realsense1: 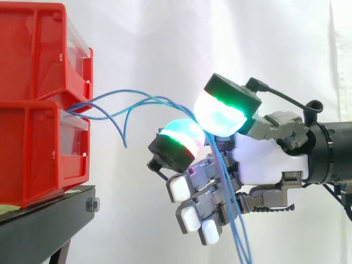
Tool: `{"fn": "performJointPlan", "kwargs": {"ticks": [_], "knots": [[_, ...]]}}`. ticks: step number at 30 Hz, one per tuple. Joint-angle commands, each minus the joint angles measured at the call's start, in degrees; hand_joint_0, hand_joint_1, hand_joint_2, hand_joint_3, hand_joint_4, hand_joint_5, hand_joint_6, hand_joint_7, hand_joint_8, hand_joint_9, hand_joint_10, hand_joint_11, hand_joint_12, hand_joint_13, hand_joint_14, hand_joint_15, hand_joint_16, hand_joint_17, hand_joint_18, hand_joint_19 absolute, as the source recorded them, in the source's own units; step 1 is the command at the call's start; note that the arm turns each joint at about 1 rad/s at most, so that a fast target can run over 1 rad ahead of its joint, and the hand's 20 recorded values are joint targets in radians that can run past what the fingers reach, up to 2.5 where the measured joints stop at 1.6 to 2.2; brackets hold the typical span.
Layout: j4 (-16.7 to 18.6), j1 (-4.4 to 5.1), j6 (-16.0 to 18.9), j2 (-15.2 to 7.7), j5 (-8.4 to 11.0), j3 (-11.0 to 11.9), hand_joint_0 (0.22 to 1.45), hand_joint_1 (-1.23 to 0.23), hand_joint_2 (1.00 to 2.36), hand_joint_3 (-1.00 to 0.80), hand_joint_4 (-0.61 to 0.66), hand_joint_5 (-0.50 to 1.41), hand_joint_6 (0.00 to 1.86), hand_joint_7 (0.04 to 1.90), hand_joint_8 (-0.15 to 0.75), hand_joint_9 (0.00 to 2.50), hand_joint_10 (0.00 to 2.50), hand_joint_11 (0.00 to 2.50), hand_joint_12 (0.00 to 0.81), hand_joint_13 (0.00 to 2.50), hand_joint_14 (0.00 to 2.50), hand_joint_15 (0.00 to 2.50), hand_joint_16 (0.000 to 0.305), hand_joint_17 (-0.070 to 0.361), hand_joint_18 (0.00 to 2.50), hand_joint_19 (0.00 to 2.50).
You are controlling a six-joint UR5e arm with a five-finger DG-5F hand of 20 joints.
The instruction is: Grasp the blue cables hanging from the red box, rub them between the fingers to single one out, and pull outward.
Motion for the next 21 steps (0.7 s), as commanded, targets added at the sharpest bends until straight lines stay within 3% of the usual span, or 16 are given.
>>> {"fn": "performJointPlan", "kwargs": {"ticks": [1,10,12,21], "knots": [[0.1,0.05,0.0,0.0,0.00,0.0,0.59,-0.64,1.01,-0.43,-0.05,-0.12,0.86,1.10,0.198,0.93,0.01,0.33,0.342,0.84,0.02,0.58,0.041,0.092,0.73,0.64],[0.1,-0.03,0.0,0.0,0.00,0.0,0.57,-0.71,1.02,-0.24,-0.01,-0.12,0.85,1.21,0.210,0.97,0.01,0.37,0.348,0.85,0.02,0.60,0.042,0.094,0.74,0.65],[0.0,-0.03,0.0,0.0,0.00,0.0,0.57,-0.61,1.01,-0.19,0.02,-0.11,0.85,1.13,0.237,1.01,0.01,0.30,0.392,0.89,0.02,0.57,0.051,0.115,0.80,0.62],[0.1,-0.03,0.0,0.0,0.00,0.0,0.56,-0.57,1.01,-0.13,0.04,-0.09,0.84,1.10,0.249,1.02,0.01,0.28,0.409,0.90,0.02,0.57,0.055,0.124,0.81,0.61]]}}
